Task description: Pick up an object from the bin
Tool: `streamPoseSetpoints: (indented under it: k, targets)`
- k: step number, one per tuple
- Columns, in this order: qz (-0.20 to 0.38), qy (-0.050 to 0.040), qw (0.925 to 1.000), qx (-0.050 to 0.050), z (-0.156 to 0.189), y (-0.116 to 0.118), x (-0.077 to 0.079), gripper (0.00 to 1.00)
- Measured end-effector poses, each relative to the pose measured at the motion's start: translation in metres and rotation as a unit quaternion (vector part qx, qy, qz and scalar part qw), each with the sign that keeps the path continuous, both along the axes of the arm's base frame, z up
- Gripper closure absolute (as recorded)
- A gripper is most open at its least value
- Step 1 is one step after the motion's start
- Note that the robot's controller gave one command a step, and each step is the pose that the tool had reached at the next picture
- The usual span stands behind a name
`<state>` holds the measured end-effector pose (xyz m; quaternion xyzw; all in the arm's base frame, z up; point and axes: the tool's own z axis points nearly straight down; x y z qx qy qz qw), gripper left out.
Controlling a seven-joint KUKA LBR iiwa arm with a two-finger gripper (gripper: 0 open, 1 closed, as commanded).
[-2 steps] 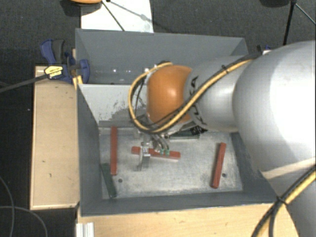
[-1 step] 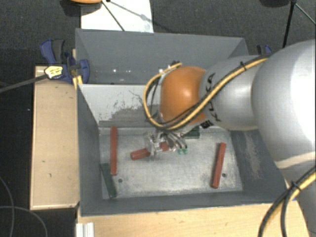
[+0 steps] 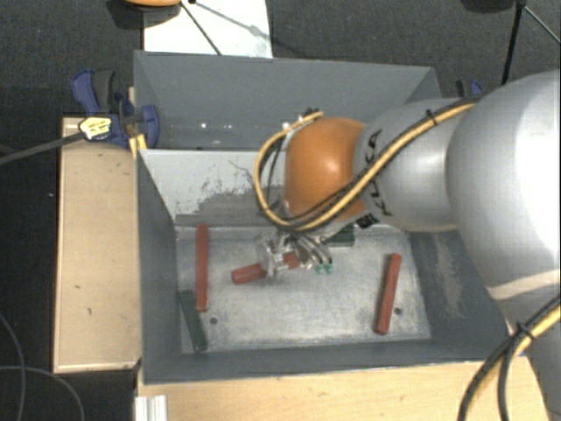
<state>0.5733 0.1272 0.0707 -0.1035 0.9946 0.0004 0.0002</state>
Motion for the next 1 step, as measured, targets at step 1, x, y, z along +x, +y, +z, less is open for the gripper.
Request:
streamPoseSetpoints:
  k: [1]
  targets:
    - [-0.009,-0.0024,1.0000,0.000,0.1582,-0.0053,-0.0225,1.00]
